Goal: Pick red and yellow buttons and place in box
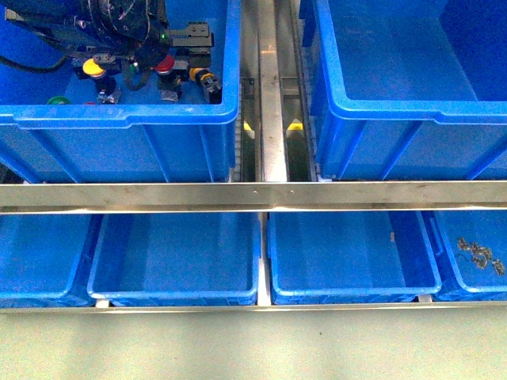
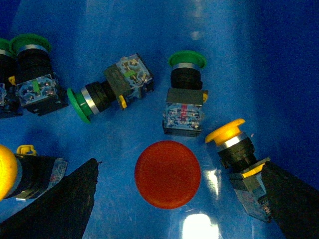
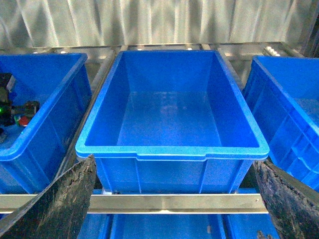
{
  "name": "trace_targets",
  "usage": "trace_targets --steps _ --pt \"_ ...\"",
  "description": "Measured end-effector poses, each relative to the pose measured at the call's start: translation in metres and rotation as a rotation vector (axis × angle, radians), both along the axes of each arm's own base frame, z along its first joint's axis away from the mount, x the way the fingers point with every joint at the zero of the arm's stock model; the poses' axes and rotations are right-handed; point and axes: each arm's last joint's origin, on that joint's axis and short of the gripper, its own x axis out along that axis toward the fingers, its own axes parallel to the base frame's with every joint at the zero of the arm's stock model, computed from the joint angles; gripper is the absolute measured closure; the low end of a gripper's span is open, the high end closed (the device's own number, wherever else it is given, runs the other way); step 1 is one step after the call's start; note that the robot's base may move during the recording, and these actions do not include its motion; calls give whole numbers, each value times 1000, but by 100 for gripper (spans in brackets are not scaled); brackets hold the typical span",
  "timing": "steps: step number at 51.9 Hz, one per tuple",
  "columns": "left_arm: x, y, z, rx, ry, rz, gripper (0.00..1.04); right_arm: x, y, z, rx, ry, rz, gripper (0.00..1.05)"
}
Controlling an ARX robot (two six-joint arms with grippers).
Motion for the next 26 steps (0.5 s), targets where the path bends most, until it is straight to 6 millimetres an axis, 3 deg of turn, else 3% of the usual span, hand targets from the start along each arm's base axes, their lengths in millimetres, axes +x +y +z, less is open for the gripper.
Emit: trace_targets --steps 26 --pt "3 3 -2 -3 24 18 8 0 0 0 0 0 0 7"
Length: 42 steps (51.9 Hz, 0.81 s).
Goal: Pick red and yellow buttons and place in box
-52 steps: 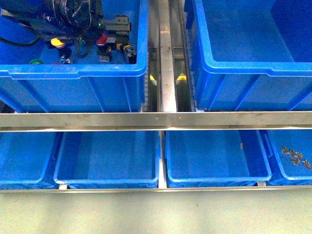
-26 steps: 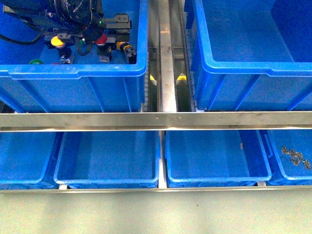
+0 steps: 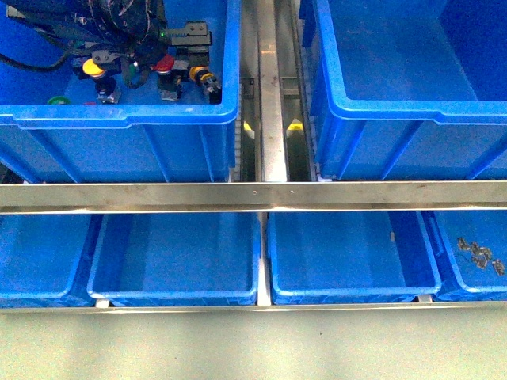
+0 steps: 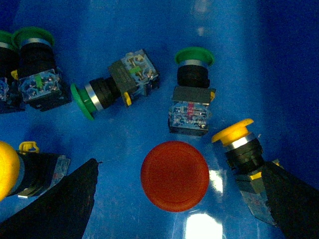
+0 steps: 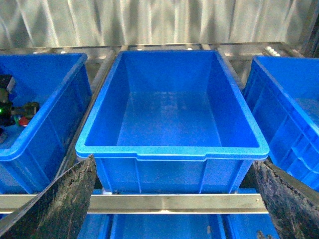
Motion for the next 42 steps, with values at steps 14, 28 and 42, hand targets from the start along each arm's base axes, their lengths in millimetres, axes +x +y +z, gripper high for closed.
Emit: trace_targets --steps 14,28,42 --pt "6 1 -3 0 11 1 8 0 0 0 0 0 0 7" --pt "9 1 -5 2 26 -2 8 0 0 0 0 0 0 7" --pt "11 0 -1 3 28 -1 8 0 0 0 0 0 0 7"
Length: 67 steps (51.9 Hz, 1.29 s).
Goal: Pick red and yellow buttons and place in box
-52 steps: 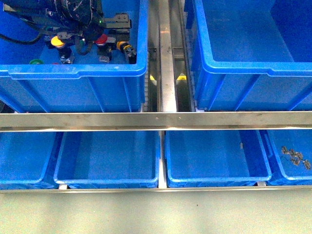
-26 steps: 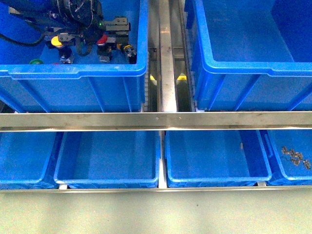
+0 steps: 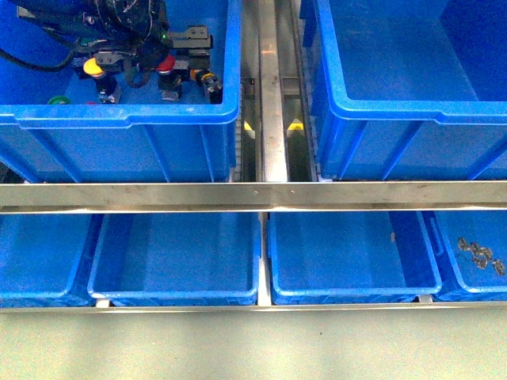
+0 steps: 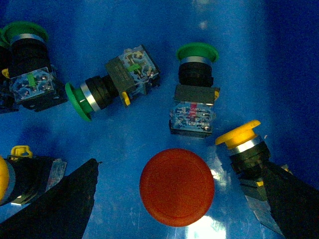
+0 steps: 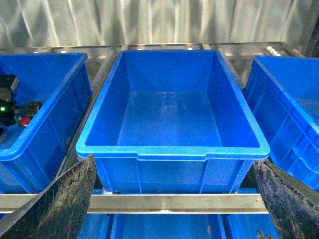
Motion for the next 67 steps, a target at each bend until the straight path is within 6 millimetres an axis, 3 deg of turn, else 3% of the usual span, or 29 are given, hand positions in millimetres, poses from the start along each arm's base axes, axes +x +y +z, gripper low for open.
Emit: trace_targets --steps 37,57,67 --pt "6 -1 -8 12 39 7 8 0 0 0 0 0 0 7" --pt "11 -2 -8 15 40 24 66 0 0 0 0 0 0 7" --pt "14 -3 -7 14 35 25 69 0 0 0 0 0 0 7"
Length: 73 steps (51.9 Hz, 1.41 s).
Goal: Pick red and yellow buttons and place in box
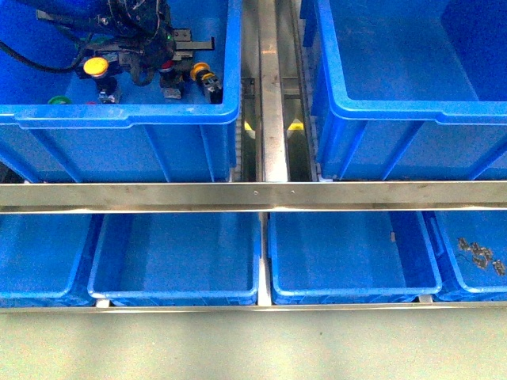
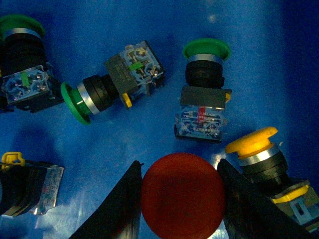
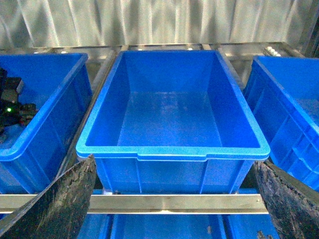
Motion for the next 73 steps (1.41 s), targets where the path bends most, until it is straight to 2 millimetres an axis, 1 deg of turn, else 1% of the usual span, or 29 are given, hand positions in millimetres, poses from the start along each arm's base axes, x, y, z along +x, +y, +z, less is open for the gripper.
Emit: trace_targets --steps 8,14,20,22,28,35,36,41,45,54,63,69,73 --pt "-1 -1 -1 0 -19 3 69 0 0 0 0 0 0 7" --pt "-10 -2 -3 3 -27 4 69 0 0 0 0 0 0 7" --pt "-18 -3 3 4 -38 0 69 0 0 0 0 0 0 7" --pt "-22 -3 7 5 -44 -1 69 0 0 0 0 0 0 7" --pt "-35 -3 26 10 -74 -7 69 0 0 0 0 0 0 7" --pt "-49 -3 52 13 -111 -18 69 0 0 0 0 0 0 7" --pt "-53 -4 59 14 -121 -20 69 0 0 0 0 0 0 7" --pt "-63 -4 73 18 -145 -19 69 0 0 0 0 0 0 7" --pt "-69 -4 78 22 -153 -12 69 0 0 0 0 0 0 7" --pt "-90 -6 88 31 -158 -21 69 0 0 0 0 0 0 7" --pt "-111 -8 105 36 -184 -26 69 0 0 0 0 0 0 7" --pt "-127 -8 116 33 -209 -33 69 0 0 0 0 0 0 7" --pt "-144 -7 125 45 -234 -41 69 0 0 0 0 0 0 7"
